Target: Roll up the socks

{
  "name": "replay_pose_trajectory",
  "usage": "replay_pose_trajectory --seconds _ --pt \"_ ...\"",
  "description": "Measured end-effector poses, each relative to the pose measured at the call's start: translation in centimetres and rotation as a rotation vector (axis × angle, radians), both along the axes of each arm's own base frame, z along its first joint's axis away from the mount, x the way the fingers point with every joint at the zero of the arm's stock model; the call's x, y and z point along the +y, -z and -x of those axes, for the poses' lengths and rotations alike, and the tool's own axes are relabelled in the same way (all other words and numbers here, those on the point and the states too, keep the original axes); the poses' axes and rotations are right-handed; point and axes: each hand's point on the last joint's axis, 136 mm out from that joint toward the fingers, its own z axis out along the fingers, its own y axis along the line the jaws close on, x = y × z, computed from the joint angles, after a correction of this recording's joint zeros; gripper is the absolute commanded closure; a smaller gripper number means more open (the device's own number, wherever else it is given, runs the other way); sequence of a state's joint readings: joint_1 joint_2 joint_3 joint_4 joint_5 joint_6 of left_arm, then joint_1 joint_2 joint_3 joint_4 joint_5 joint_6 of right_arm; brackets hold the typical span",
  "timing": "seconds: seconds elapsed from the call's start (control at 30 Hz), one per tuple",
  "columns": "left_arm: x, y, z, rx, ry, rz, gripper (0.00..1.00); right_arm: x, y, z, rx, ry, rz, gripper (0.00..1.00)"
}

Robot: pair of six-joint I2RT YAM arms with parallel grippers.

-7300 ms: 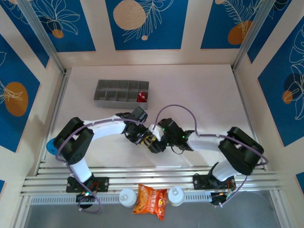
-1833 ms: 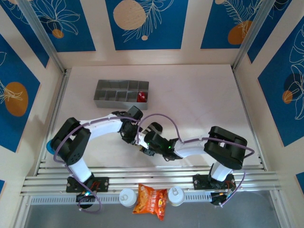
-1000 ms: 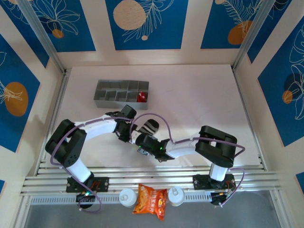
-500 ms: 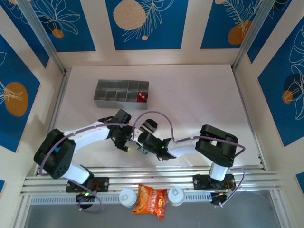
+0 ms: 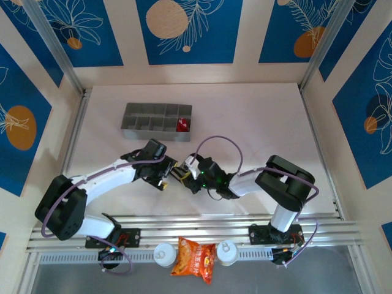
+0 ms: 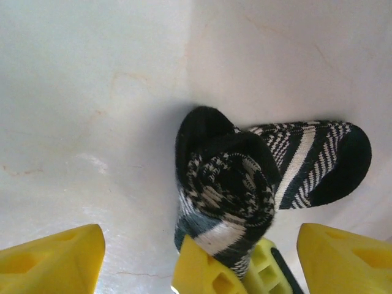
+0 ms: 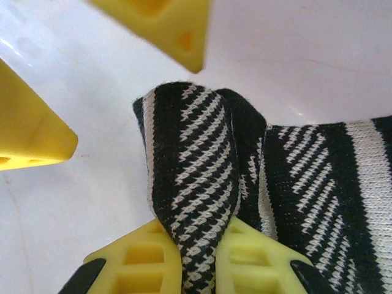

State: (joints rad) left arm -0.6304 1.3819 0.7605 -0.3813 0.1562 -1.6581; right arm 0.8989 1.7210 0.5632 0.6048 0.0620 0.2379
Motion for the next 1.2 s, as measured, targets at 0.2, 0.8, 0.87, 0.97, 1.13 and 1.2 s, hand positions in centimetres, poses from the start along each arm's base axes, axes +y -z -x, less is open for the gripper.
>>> replay_pose_trajectory --seconds 0.2,0.8,0.87,0.97,1.13,1.2 --pt "-0.8 0.3 -0.6 -0.046 0.094 -0.022 0.32 -0.9 0.2 -0.5 0.164 -0.030 -0.135 1.00" --pt "-4.7 3.0 -2.4 -0.128 0.216 -0.014 0.55 -1.7 0.3 -1.8 0.578 -0.112 -0.282 1.00" --pt "-4.9 3.2 -2.6 -0.120 0.216 -0.023 0.65 -1.7 0.3 -1.9 0.613 -0.122 -0.288 1.00" --pt "-5.1 3.4 -2.9 -0.085 0.220 -0.051 0.78 -1.8 0.3 -1.9 0.646 -0.123 -0.283 0.89" --pt "-5.5 3.4 -2.6 -0.018 0.229 -0.077 0.77 -2.4 -0.2 -1.7 0.535 -0.088 -0.215 0.67" --pt "-5.6 3.4 -1.8 0.009 0.238 -0.082 0.78 -2.8 -0.4 -1.0 0.433 -0.070 -0.159 0.59"
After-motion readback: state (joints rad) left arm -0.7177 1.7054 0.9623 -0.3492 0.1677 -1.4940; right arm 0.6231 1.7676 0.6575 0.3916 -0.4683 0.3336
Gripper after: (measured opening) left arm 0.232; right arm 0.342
